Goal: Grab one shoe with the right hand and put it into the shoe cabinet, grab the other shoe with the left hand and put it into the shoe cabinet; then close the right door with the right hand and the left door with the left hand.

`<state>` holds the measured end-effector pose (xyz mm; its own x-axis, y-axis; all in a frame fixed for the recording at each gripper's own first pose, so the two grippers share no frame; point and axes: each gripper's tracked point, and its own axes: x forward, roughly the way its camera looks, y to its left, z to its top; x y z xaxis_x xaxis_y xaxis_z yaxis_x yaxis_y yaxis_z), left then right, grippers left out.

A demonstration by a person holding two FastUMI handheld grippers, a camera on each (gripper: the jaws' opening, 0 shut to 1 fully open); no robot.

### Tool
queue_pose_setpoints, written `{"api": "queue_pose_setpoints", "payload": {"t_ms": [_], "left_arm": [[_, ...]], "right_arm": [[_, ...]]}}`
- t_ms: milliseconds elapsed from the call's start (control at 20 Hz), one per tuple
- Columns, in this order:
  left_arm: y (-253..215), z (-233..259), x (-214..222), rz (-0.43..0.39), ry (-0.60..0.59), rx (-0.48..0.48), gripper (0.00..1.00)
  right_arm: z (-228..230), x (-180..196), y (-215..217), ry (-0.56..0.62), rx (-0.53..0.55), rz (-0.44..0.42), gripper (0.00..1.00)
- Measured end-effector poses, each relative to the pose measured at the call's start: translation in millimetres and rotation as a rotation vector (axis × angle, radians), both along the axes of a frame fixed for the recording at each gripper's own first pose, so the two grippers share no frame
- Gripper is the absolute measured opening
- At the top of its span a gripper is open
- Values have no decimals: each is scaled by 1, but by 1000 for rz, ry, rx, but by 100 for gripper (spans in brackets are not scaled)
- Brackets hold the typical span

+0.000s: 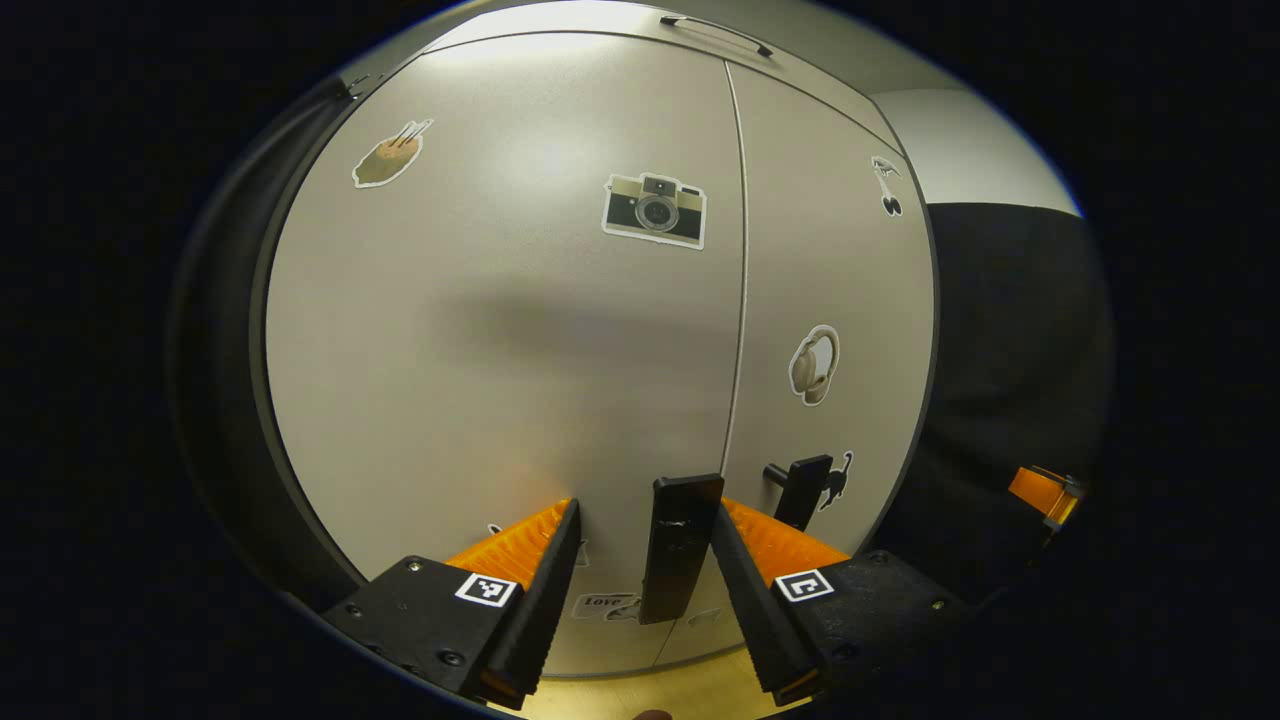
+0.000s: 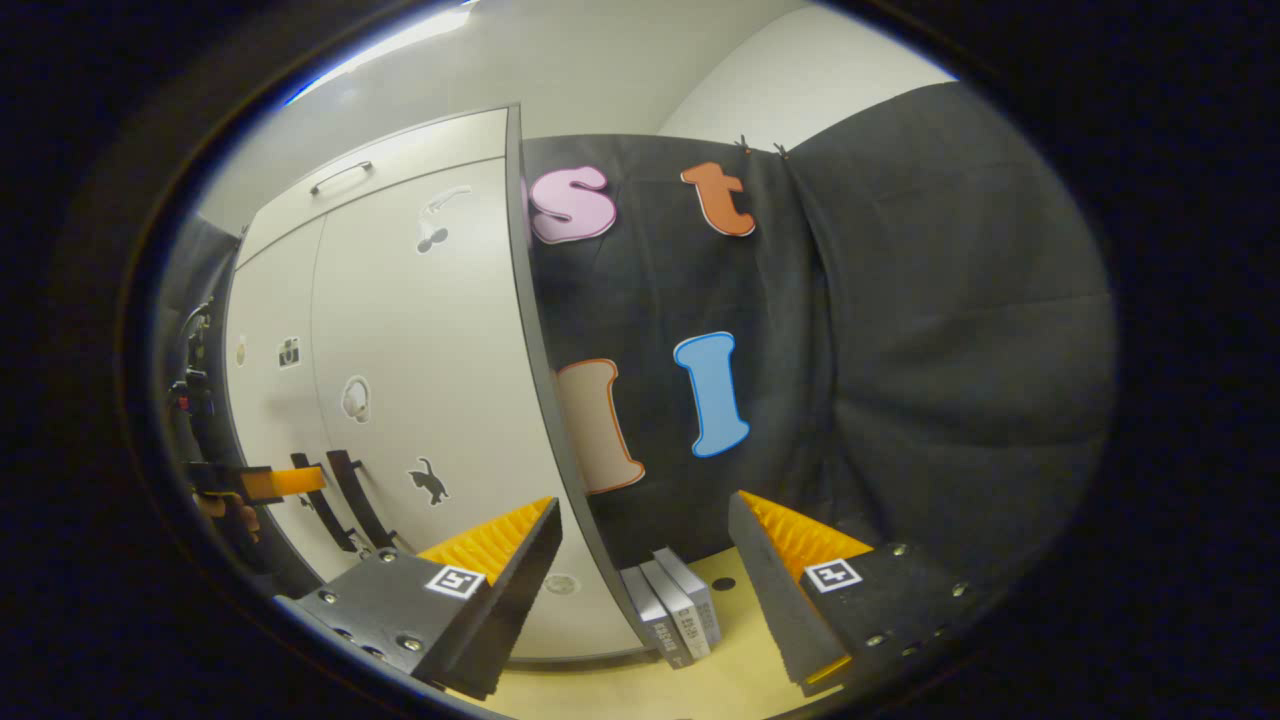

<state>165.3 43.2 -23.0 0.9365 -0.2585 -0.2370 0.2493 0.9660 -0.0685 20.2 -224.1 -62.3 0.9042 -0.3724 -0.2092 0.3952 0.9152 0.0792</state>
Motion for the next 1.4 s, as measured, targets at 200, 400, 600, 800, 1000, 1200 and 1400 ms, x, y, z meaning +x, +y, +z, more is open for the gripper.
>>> {"api": "queue_pose_setpoints", "payload": {"t_ms": [200, 400, 600, 800, 1000, 1200, 1400], "left_arm": [[0, 0, 0, 10, -2, -4, 79], [0, -1, 1, 26, -5, -16, 79], [0, -3, 3, 61, -10, 11, 79], [2, -14, 2, 109, 26, 61, 78], [-1, 4, -25, 91, 1, 5, 79], [13, 68, -67, 89, -75, 39, 77], [39, 132, -119, 153, -190, 39, 77]], "right_arm": [[-1, -1, 15, 10, 0, 34, 100], [0, -9, 27, 16, 5, 64, 100], [-2, -21, 36, 31, 8, 87, 100], [5, -30, 47, 29, 13, 114, 100], [14, -39, 51, 36, -21, 138, 100], [35, -38, 59, 33, -44, 172, 100], [80, -24, 90, -31, -74, 225, 100]]}}
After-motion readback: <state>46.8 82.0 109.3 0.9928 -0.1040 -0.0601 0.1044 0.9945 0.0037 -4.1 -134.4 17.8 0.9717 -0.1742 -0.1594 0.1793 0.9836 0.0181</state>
